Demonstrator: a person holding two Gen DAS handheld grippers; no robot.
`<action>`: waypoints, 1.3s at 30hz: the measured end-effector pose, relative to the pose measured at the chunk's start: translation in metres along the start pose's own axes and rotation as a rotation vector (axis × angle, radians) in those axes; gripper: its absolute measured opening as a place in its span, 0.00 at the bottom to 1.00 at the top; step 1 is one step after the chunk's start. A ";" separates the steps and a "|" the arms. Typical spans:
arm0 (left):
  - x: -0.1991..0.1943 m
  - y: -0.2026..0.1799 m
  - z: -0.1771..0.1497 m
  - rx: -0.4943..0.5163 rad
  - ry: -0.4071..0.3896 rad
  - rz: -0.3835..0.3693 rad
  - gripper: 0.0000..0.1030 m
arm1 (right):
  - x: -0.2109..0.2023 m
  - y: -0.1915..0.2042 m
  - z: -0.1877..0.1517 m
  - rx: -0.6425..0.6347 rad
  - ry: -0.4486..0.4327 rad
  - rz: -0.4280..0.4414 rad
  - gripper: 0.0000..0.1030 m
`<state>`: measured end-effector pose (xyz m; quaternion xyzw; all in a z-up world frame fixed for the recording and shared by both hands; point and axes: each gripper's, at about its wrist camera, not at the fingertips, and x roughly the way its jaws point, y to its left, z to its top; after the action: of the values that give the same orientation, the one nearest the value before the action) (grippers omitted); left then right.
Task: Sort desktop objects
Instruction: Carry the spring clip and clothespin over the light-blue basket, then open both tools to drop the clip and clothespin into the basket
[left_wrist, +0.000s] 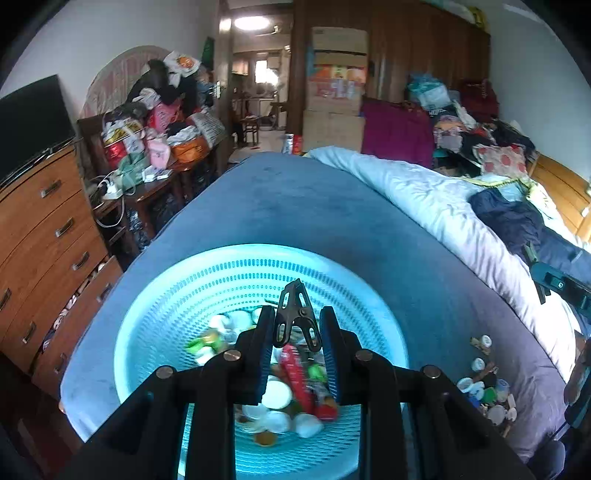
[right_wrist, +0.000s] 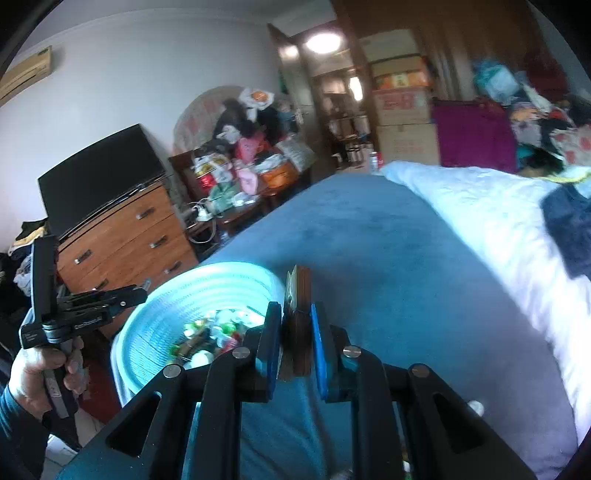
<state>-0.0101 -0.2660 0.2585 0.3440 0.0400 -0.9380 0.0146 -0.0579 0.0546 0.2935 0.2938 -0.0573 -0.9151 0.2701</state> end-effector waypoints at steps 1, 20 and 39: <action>0.003 0.010 0.003 -0.009 0.007 0.007 0.25 | 0.005 0.004 0.003 0.000 0.006 0.012 0.16; 0.055 0.081 0.008 -0.085 0.149 -0.038 0.25 | 0.126 0.074 0.033 -0.044 0.211 0.160 0.16; 0.048 0.074 0.005 -0.099 0.103 -0.030 0.48 | 0.124 0.085 0.027 -0.072 0.175 0.152 0.39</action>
<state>-0.0460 -0.3400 0.2262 0.3901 0.0922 -0.9160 0.0154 -0.1185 -0.0840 0.2751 0.3573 -0.0229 -0.8644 0.3530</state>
